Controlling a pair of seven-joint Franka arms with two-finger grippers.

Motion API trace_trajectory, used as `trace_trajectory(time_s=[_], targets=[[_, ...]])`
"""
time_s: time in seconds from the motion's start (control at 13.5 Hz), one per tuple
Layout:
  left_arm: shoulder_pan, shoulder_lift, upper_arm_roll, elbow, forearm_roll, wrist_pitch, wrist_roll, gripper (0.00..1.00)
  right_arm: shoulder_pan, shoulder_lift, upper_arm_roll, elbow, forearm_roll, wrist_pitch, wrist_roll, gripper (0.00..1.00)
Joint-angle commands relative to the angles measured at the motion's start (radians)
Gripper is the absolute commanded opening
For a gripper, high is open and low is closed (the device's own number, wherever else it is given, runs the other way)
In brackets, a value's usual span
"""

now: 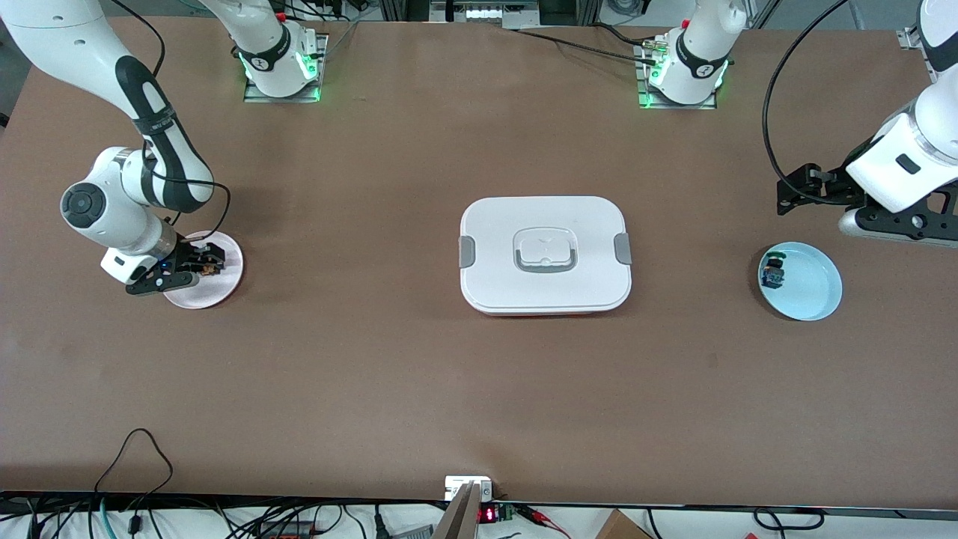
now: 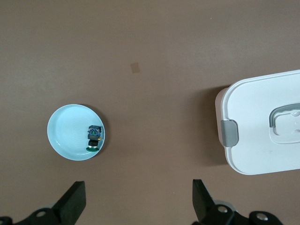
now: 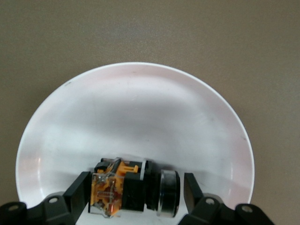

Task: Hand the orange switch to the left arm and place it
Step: 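Close the right gripper on the orange switch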

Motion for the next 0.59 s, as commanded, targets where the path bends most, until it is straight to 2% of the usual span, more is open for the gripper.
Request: trace_trajectory(time_s=[0.0,0.22,0.37,0.52], targets=[[-0.012,0.014,0.003,0.033,0.001,-0.015,-0.011,1.0,-0.028,-0.01,0.009,-0.017,-0.006,0.018,-0.039,0.56],[-0.008,0.014,0.003,0.033,0.003,-0.015,-0.011,1.0,-0.026,-0.02,0.009,-0.014,-0.006,-0.01,-0.039,0.29],[-0.006,0.014,0.003,0.033,0.001,-0.015,-0.011,1.0,-0.017,-0.039,0.009,0.003,-0.006,-0.072,-0.039,0.18],[-0.006,0.014,0.003,0.033,0.001,-0.015,-0.009,1.0,-0.006,-0.06,0.017,0.054,0.001,-0.215,-0.034,0.14]])
